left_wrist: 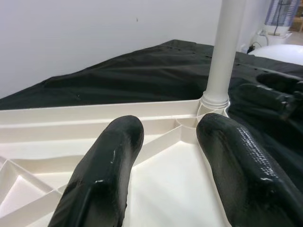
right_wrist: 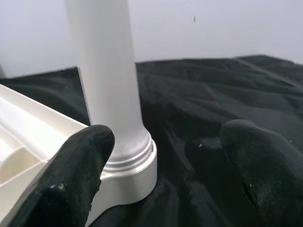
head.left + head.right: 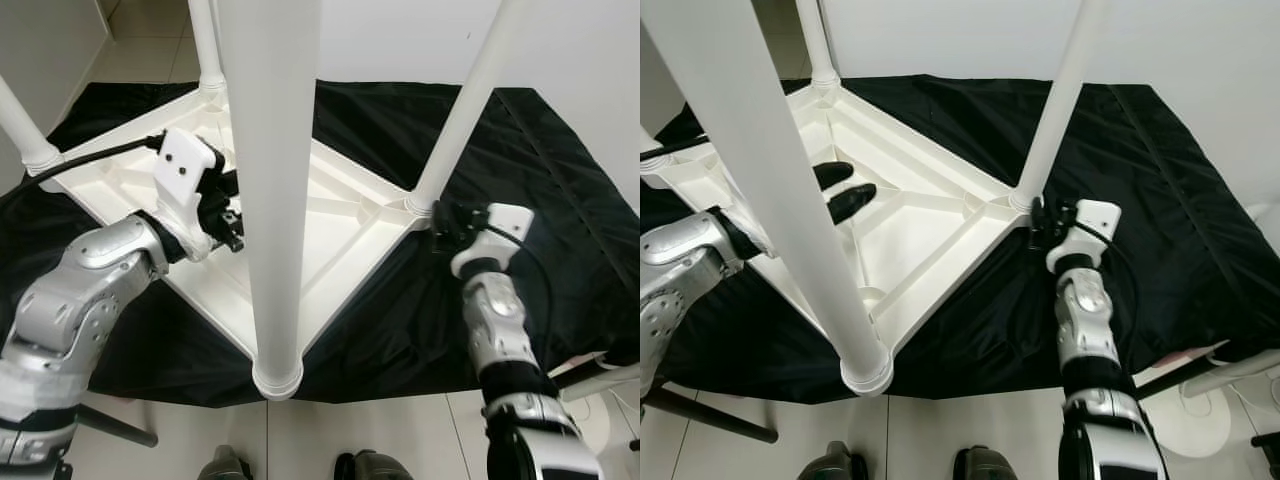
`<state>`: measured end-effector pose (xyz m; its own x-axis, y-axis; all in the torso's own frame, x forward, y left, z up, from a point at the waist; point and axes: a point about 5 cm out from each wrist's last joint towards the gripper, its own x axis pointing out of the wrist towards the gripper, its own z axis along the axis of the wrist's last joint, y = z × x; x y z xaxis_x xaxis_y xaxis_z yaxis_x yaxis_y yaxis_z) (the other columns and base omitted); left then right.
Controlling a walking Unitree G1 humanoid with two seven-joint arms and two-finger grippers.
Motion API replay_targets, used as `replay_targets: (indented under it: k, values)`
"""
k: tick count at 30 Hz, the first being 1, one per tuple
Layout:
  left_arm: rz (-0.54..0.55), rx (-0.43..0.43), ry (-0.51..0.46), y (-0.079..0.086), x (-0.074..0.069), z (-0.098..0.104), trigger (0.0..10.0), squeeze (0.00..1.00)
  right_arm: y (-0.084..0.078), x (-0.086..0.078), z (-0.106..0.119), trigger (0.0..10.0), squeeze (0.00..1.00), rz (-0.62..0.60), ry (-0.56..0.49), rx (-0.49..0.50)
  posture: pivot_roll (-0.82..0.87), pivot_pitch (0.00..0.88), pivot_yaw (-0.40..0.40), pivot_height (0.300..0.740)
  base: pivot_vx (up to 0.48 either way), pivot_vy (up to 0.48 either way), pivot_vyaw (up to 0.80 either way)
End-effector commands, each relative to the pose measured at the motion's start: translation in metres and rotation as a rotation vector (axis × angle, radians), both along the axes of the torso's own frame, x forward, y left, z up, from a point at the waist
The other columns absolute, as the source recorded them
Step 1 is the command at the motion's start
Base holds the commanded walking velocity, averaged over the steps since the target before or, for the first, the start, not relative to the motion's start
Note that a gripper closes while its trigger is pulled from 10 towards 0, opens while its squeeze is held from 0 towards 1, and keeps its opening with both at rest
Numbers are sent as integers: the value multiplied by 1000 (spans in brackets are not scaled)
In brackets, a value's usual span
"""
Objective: Building children table
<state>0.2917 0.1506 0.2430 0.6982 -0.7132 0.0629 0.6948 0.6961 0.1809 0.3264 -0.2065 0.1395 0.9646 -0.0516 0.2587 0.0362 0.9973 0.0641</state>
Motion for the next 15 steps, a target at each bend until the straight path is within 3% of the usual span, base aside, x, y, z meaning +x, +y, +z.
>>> replay_targets:
  k: [1,6,7,10,15]
  values:
    - [135,-7,13,19,8,-5,10000,0,-1,-12,-6,10000,0,-5,10,13,-50,72,24,740,0,0,0]
    - [216,3,44,38,7,-19,10000,0,-5,-30,-11,10000,0,-25,12,13,-61,66,31,740,0,0,0]
    - [208,9,55,43,-1,-28,10000,0,-6,-37,-13,10000,0,-32,14,12,-70,60,35,740,0,0,0]
    - [208,9,55,43,-1,-28,10000,0,-6,-37,-13,10000,0,-32,14,12,-70,60,35,740,0,0,0]
    - [116,42,133,47,-24,-50,10000,0,-10,-48,-12,10000,0,-46,16,17,-69,46,31,740,0,0,0]
